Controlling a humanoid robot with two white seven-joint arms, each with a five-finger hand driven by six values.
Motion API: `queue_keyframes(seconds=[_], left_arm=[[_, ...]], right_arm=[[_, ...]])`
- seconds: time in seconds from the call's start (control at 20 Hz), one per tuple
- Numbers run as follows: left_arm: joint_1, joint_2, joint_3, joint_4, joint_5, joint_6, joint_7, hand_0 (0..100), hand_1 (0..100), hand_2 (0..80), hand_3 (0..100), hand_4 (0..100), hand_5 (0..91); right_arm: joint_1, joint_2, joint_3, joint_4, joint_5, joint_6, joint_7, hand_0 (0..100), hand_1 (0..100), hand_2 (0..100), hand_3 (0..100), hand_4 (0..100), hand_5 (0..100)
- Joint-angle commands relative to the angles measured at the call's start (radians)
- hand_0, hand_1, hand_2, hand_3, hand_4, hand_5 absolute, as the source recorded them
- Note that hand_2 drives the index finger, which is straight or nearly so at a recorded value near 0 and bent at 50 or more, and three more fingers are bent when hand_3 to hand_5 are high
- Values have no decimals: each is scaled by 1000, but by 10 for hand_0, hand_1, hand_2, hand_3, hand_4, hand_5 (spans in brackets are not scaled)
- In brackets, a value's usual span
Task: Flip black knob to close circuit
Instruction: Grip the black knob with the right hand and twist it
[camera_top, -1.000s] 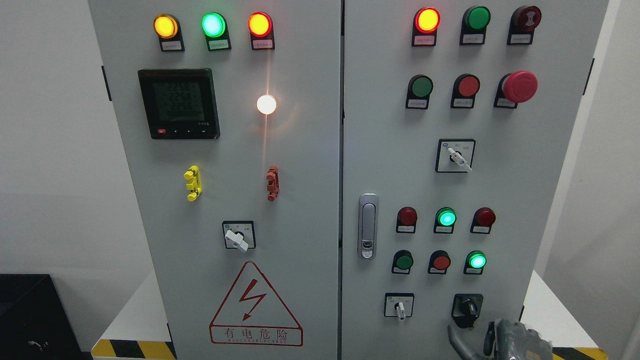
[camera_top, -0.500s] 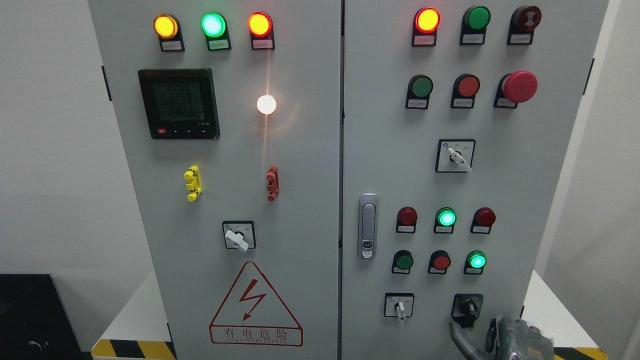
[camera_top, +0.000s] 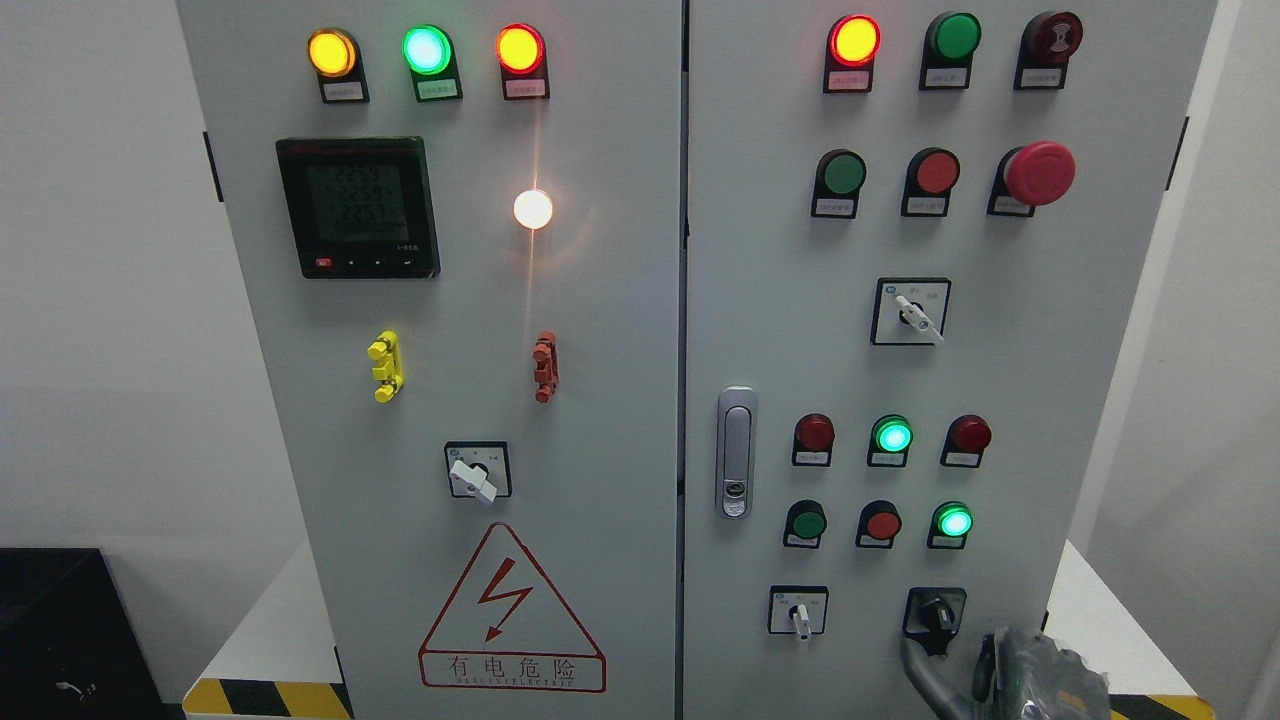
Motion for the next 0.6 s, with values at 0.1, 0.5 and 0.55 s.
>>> queue_keyframes(seconds=[0.1,0.5,0.55], left_arm=[[21,0,-1,-23,0,0,0,120,556,0,0,0,0],[21,0,0,-23,0,0,0,120,556,0,0,0,0],[21,1,0,-23,0,0,0,120,556,0,0,0,0]], right_arm=[[-7,-1,-22,18,0,-5,0,0,61,840,976,859,915],[-12,-8,-32,16,0,-6,1,0,63,838,976,858,914],[-13,-9,-32,16,0,-6,1,0,63,839,976,858,914]])
